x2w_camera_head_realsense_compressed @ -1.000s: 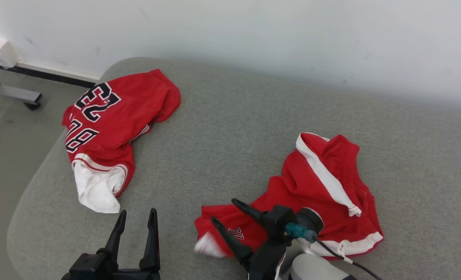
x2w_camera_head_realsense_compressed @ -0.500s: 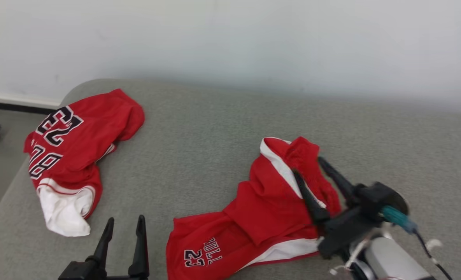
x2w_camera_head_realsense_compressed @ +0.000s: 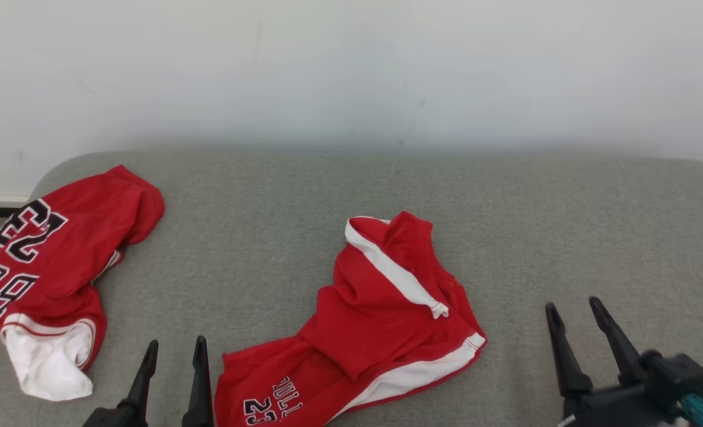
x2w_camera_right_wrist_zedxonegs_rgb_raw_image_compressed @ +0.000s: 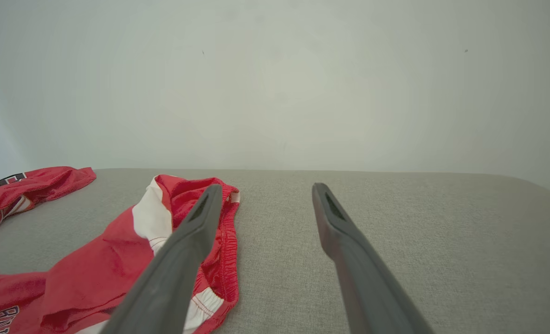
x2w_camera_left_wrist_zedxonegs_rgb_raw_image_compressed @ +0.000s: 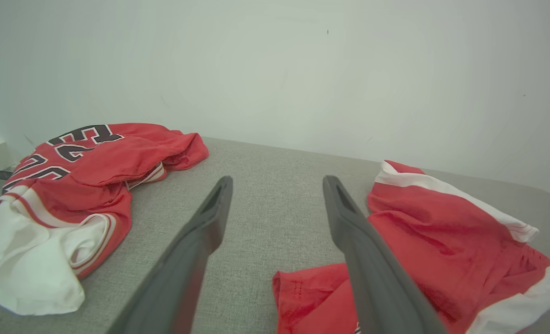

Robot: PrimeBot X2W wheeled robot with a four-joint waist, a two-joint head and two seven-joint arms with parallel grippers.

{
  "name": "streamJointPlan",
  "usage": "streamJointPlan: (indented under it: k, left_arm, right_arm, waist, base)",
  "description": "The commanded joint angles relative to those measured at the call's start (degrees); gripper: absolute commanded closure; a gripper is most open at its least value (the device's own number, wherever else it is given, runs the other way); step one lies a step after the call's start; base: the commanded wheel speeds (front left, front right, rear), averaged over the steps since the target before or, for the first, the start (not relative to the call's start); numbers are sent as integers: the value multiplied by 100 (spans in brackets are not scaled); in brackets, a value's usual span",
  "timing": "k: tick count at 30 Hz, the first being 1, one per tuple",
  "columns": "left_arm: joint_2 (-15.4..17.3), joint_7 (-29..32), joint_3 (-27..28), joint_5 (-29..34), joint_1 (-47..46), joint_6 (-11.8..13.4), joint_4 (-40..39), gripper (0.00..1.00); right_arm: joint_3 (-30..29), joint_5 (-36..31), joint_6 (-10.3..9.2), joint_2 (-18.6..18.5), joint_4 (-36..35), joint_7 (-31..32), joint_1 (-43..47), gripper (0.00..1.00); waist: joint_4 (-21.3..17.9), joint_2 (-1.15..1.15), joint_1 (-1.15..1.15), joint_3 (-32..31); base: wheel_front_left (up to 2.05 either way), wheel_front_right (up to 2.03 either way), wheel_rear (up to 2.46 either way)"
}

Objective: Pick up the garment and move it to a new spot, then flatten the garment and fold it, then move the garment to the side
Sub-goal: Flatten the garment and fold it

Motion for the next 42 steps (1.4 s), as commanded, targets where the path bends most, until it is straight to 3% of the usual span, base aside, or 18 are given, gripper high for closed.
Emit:
streamJointPlan:
  k: [1, 9, 17, 29, 42]
  left_arm:
    - [1, -20, 18, 48, 98, -32, -24, 0]
    - [15, -20, 65, 243, 119, -90, -28, 0]
    - [57, -20, 113, 384, 128, -113, 23, 0]
    - [30, -20, 25, 329, -43, -143, 79, 0]
    - [3, -20, -158, 230, -161, -133, 108, 0]
  right_arm:
    - [-85, -26, -12, 47, -51, -4, 129, 0]
    - [-539, -117, -13, 314, -306, -5, 800, 0]
    - [-564, -163, -13, 362, -316, -4, 876, 0]
    - [326, -11, -13, -163, 133, 36, 192, 0]
    - [1499, 350, -13, -594, 1895, 236, -980, 0]
  waist:
    - [-82, 0, 0, -11]
    - [-177, 0, 0, -6]
    - [-183, 0, 0, 3]
    - [115, 0, 0, 104]
    - [756, 0, 0, 334]
  base:
    - [0, 0, 0]
    - [0, 0, 0]
    - [0, 0, 0]
    - [0, 0, 0]
    - [0, 0, 0]
